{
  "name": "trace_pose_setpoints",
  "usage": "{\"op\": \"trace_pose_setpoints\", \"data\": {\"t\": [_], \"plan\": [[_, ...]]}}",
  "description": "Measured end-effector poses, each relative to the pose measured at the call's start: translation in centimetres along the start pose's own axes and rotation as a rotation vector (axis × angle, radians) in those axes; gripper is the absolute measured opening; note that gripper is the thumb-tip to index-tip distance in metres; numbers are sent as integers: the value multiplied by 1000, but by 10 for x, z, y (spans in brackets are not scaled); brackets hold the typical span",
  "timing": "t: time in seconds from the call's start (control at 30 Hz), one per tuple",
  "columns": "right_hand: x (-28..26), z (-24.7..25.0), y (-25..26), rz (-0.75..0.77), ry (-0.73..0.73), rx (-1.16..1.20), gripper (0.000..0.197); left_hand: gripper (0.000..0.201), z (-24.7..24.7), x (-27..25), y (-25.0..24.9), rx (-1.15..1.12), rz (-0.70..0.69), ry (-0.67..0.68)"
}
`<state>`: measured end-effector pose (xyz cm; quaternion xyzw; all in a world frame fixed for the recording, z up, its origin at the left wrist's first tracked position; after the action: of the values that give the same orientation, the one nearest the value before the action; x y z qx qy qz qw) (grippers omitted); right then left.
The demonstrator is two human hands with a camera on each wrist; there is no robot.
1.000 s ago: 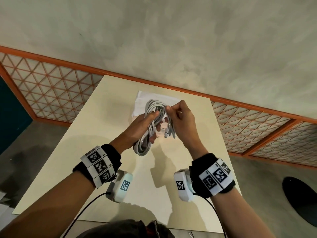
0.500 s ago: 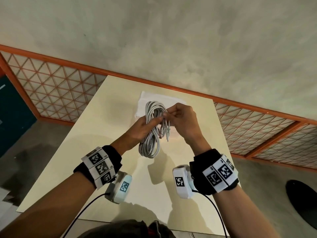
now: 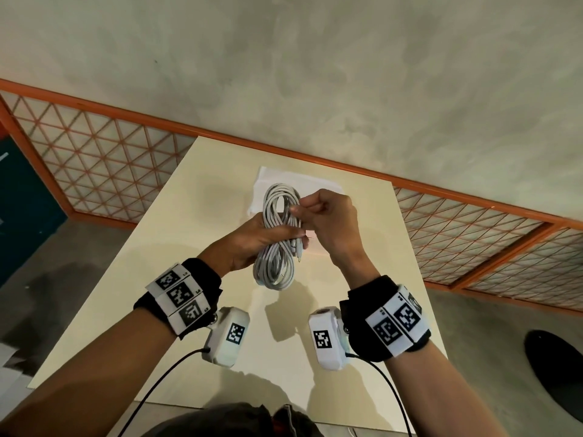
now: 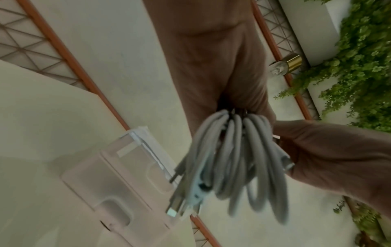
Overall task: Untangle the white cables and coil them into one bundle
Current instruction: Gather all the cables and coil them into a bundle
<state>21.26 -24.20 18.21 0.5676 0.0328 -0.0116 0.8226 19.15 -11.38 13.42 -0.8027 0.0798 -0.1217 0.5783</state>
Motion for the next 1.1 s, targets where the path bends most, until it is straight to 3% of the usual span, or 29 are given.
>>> {"op": "trace_pose_setpoints", "data": {"t": [0.1, 0.2, 0.23, 0.37, 0.47, 0.57, 0.7, 0.77, 0.87, 1.03, 1.1], "plan": [[2, 8, 4, 108, -16, -86, 16, 8, -2, 1, 1, 26, -28, -56], [5, 13, -12, 2, -49, 25, 45, 17, -5, 2, -4, -69, -55, -68], [5, 11, -19, -78, 31, 78, 57, 18, -7, 3, -6, -134, -66, -63], [-6, -8, -32, -283, 639, 295, 88, 16, -13, 8, -9, -194, -101, -56], [-12, -8, -28, -350, 835, 351, 98, 10, -6, 11, -6, -152, -79, -73], [-14, -7, -26, -359, 938, 251, 76, 20, -4, 9, -7, 6, -58, 21], [-13, -7, -22, -368, 941, 130, 24, 22, -2, 9, -14, 134, -39, 87], [-12, -9, -22, -372, 927, 75, 8, 23, 0, 10, -14, 214, -37, 104], [-12, -14, -23, -387, 845, -9, 17, 4, 1, 9, -10, 233, -35, 68], [-18, -23, -27, -363, 709, 12, 18, 21, 1, 8, -6, 260, -27, 60], [-20, -29, -31, -378, 608, 70, 23, 18, 2, 10, -5, 226, -14, 24]]}}
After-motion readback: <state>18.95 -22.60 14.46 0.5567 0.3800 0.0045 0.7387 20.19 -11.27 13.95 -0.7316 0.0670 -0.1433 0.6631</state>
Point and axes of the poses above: each hand's wrist, its own x-axis towards the middle knuckle, its own z-axis out of the back of the hand, y = z × x, the point moved 2 cm from there along x, towards the middle knuckle, and after that the axes turned 11 degrees about -z, right-handed, at the moved point
